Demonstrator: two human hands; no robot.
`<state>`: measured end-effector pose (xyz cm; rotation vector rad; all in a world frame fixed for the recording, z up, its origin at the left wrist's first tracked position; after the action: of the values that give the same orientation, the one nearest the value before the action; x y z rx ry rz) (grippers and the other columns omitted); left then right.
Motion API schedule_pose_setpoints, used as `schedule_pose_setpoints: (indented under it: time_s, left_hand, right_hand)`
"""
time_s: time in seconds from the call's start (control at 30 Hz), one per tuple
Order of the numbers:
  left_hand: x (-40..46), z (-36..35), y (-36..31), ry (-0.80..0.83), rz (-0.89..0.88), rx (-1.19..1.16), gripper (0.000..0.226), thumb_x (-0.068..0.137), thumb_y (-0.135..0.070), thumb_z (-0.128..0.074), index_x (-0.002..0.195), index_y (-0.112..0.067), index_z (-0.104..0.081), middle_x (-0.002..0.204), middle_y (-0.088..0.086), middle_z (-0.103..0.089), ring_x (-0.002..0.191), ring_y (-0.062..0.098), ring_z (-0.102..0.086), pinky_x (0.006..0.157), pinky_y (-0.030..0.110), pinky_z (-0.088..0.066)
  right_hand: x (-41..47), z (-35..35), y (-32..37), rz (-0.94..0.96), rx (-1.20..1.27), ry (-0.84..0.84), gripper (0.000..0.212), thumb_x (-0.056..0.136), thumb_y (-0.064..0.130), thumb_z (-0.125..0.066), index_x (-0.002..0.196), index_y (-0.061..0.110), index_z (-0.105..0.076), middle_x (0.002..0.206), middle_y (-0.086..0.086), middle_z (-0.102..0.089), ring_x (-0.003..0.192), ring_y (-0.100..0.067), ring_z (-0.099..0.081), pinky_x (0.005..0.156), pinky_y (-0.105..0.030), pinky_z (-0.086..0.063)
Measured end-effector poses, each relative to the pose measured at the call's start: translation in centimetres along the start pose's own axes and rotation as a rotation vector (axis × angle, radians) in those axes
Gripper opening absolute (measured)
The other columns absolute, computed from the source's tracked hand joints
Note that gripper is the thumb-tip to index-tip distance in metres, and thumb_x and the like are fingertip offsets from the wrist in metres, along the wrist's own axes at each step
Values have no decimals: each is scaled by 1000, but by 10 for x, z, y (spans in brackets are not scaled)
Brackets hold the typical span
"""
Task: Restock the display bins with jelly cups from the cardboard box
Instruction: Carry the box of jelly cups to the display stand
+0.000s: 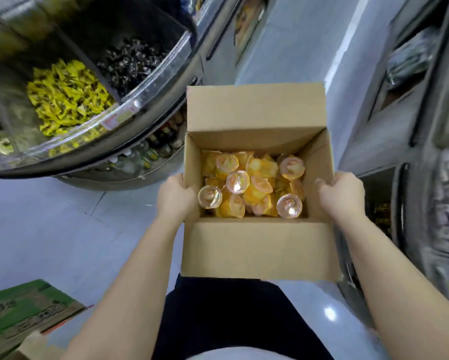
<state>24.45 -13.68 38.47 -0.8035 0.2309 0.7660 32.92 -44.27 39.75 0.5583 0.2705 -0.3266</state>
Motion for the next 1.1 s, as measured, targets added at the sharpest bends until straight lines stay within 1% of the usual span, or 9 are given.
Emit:
schedule_pose_setpoints:
  time_s: [0.13,0.33,0.43,0.57,0.7,0.77,0.9,1.03,1.1]
  left_hand:
    - [38,2,-75,-1,-114,33,13,75,-6,-51,62,-9,-48,58,3,-51,54,21,-45,44,27,-29]
    - [138,-3,-178,72,-230,70,12,78,-13,-52,68,-9,-58,65,3,-58,62,21,-54,53,27,-42]
    - [188,-2,-232,109,-266,142,10,78,-10,-51,71,-10,-58,64,2,-55,64,24,-53,50,26,-39]
    - [250,-6,-304,142,-267,138,14,77,-7,-50,85,-3,-61,77,11,-60,71,29,-56,59,29,-45]
    - [305,-27,-381,179,-285,96,13,75,-4,-49,79,-3,-62,66,3,-56,60,19,-53,48,23,-38]
    - [340,-45,-422,193,-299,116,13,75,-3,-48,78,-2,-62,66,4,-57,63,23,-55,49,24,-40]
    - [410,-84,-527,203,-351,140,14,77,-2,-48,79,2,-61,76,14,-62,72,30,-59,55,27,-43]
    - [461,-109,-636,246,-370,162,14,78,-4,-47,69,-9,-56,71,8,-59,68,26,-57,49,25,-38]
    - [487,-119,-686,222,-362,178,13,78,-4,-47,74,-8,-59,76,9,-62,72,27,-59,52,26,-41]
  right_hand:
    - [49,44,22,-20,-7,-68,20,88,21,-57,83,2,-62,83,-18,-62,77,-30,-55,66,-29,-39]
    - [140,73,65,-135,37,-97,19,88,19,-58,75,6,-54,77,-12,-53,73,-27,-48,65,-30,-38]
    - [183,89,89,-202,42,-96,20,86,15,-57,78,-2,-57,79,-15,-57,76,-31,-55,63,-31,-42]
    - [250,117,124,-211,67,-108,16,84,8,-54,80,-5,-61,76,-17,-61,70,-31,-56,55,-30,-41]
    - [335,141,143,-214,63,-134,19,84,9,-55,82,-8,-62,82,-22,-65,68,-31,-54,56,-33,-43]
    - [384,153,145,-236,52,-155,22,83,9,-57,85,-12,-61,86,-27,-65,75,-38,-59,60,-38,-48]
    - [496,184,151,-220,92,-163,17,83,11,-58,76,-4,-61,86,-24,-66,82,-38,-61,64,-34,-44]
    - [602,235,170,-245,151,-143,28,85,12,-56,58,7,-50,77,-18,-60,71,-32,-55,60,-32,-42]
    - [651,264,185,-228,147,-163,26,85,12,-54,62,2,-54,75,-19,-60,67,-29,-51,58,-31,-40]
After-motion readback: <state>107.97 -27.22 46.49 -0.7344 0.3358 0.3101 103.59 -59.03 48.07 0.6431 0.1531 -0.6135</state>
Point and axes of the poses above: each hand's wrist, its own x-axis towards the middle knuckle, its own z-axis out of the back of the hand, y = z × x, the point moved 4 cm from there along x, towards the middle knuckle
